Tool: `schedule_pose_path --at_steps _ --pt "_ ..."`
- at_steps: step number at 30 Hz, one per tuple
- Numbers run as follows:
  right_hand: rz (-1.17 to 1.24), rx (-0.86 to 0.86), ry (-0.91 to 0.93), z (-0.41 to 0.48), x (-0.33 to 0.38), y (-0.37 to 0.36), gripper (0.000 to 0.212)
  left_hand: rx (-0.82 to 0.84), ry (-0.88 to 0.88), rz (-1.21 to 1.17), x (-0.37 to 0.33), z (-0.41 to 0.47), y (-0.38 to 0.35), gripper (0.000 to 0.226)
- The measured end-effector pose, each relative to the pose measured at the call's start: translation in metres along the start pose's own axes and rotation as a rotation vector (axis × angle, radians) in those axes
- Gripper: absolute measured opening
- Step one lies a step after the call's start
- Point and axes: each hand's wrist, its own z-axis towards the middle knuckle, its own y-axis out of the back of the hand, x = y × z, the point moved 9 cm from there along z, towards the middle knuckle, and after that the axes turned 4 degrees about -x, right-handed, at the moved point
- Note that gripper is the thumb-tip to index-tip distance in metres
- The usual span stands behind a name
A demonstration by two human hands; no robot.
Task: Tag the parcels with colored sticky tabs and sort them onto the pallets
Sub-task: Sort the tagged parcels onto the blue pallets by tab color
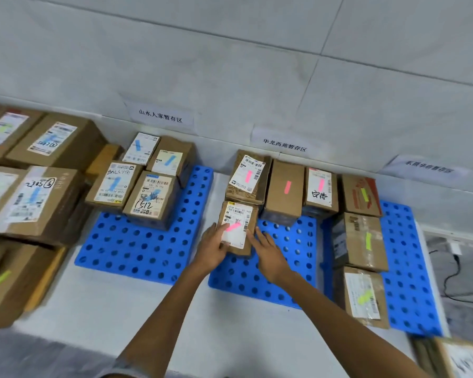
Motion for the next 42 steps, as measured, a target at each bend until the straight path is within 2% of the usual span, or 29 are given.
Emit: schedule_pose_path --at_steps 3,8,13,16,20,24,28,31,34,37,39,42 --pt "-0.001 -0.094 0.023 -0.010 0.000 0.015 0.079 -0.169 0.018 0.121 -0.014 -0.009 0.021 0.049" --pt "0.191 -0.312 0.136 -0.051 -0.025 0.056 0.047 -0.362 -0.224 0.107 -0.094 -0.049 0.030 0.034" --pt "0.366 -0.449 0.109 -0.128 -0.096 0.100 0.035 -0.265 -0.411 0.043 -0.169 -0.095 -0.030 0.030" --pt "0.395 -0.608 0.046 -0.192 -0.162 0.128 0.030 -0.197 -0.486 0.001 -0.215 -0.120 -0.079 0.029" --pt "0.461 -0.695 -0.289 -0.299 -0.298 0.130 0.025 -0.100 -0.543 -0.116 -0.282 -0.161 -0.167 0.028" --pt "0.430 -0.583 -0.534 -0.378 -0.401 0.095 0.024 0.042 -0.439 -0.192 -0.321 -0.192 -0.264 0.028" --pt "0.583 -0.338 -0.633 -0.412 -0.434 0.044 0.029 0.200 -0.213 -0.168 -0.322 -0.209 -0.353 0.030" --pt "0.727 -0.221 -0.640 -0.417 -0.441 0.002 0.032 0.493 -0.027 -0.094 -0.330 -0.234 -0.407 0.052" --pt "0.799 -0.276 -0.687 -0.416 -0.451 -0.012 0.036 0.720 0.139 -0.186 -0.328 -0.249 -0.441 0.069" --pt "0.845 -0.313 -0.701 -0.416 -0.448 -0.008 0.027 0.743 0.141 -0.213 -0.319 -0.240 -0.463 0.070" --pt "0.843 -0.351 -0.651 -0.417 -0.440 0.000 0.035 0.694 0.175 -0.248 -0.323 -0.239 -0.458 0.065" --pt "0.859 -0.416 -0.605 -0.426 -0.431 0.016 0.041 0.576 0.103 -0.299 -0.342 -0.239 -0.441 0.054"
